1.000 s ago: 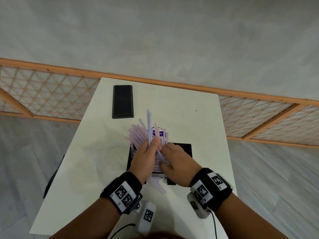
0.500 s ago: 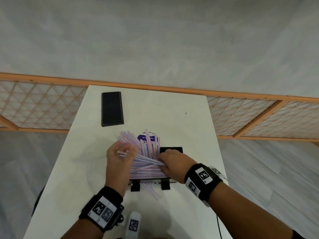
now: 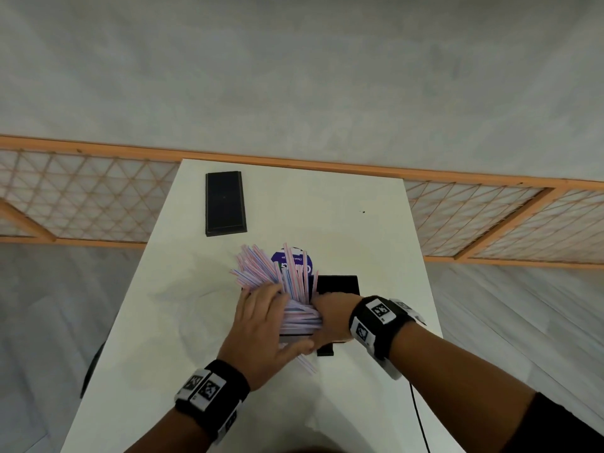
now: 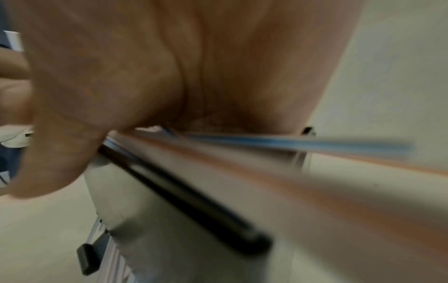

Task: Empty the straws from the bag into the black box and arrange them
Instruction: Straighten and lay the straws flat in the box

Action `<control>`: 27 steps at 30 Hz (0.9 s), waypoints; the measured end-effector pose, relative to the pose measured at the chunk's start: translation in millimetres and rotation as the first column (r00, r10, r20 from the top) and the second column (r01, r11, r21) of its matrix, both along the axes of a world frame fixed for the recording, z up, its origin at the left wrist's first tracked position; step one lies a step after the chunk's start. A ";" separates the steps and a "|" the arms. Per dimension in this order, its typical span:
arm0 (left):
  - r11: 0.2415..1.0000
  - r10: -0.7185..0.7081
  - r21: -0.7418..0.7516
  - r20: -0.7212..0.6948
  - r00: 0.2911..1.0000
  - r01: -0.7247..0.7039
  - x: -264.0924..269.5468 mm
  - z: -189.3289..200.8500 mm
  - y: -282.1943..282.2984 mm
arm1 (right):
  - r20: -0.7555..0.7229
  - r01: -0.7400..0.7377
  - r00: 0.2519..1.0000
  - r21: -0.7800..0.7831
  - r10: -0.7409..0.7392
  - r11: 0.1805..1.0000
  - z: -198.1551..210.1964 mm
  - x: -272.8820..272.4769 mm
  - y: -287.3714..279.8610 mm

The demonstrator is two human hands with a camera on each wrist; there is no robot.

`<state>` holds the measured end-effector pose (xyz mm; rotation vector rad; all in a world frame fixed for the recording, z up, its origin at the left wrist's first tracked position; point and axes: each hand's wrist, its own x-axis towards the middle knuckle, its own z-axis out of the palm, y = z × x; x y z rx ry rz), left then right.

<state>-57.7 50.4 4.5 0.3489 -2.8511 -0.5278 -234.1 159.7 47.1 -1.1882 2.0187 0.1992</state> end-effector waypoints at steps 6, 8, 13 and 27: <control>0.993 -0.014 -0.118 0.046 0.999 0.019 1.1 -8.8 -2.8 | 0.030 -0.058 0.998 0.165 0.053 0.985 3.8 -10.7 -23.2; 0.992 0.007 -0.127 0.043 0.999 -0.001 0.5 -11.1 -2.6 | 0.020 -0.069 0.998 0.207 0.067 0.976 -3.3 -16.3 -29.2; 0.992 0.050 -0.121 0.051 0.997 -0.043 0.1 -13.2 -3.2 | 0.075 -0.099 0.994 0.227 0.084 0.969 3.6 -14.6 -31.9; 0.989 0.024 -0.145 -0.011 1.000 -0.025 4.4 -3.3 -23.9 | -0.013 -0.055 0.998 -0.102 0.054 0.993 37.6 -16.0 -16.6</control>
